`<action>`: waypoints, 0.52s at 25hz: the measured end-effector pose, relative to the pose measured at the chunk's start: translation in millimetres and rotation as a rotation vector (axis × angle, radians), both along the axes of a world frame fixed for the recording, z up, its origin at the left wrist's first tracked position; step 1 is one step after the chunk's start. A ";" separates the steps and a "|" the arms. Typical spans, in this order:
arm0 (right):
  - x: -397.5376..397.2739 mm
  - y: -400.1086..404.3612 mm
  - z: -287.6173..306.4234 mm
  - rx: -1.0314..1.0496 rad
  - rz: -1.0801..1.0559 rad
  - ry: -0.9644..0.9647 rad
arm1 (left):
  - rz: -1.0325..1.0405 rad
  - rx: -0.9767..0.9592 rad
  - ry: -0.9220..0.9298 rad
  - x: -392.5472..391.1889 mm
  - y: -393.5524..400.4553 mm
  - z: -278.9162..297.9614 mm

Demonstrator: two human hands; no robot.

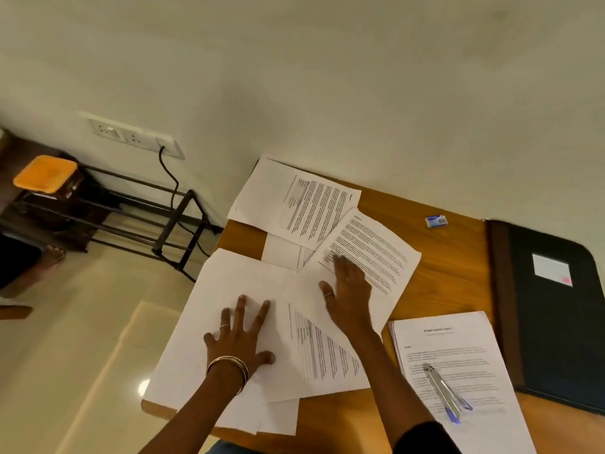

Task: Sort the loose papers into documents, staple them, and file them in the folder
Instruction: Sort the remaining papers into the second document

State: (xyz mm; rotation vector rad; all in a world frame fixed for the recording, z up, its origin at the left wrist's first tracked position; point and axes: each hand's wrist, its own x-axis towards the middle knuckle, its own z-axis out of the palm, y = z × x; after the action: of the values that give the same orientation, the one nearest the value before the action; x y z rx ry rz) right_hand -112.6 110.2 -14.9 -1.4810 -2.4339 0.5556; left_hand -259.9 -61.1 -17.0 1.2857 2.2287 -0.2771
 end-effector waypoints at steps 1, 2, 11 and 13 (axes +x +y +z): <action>-10.9 -4.3 -1.5 -0.005 0.148 -0.070 | -0.004 0.005 0.009 0.7 0.3 -0.6; -18.1 -4.7 -3.7 -0.052 0.265 -0.159 | -0.005 0.005 0.016 0.0 0.3 -1.6; 7.2 18.5 1.2 -0.190 0.358 -0.575 | 0.192 0.172 -0.092 -34.9 -4.3 -9.9; 7.9 8.6 2.2 -0.149 0.246 -0.441 | 0.333 0.219 -0.103 -42.6 -5.5 -10.0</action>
State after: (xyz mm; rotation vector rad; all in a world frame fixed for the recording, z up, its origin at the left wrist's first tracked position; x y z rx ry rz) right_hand -104.6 118.8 -12.7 -1.5000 -3.0043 0.5100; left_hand -302.5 -66.7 -27.0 0.9838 2.3849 0.1586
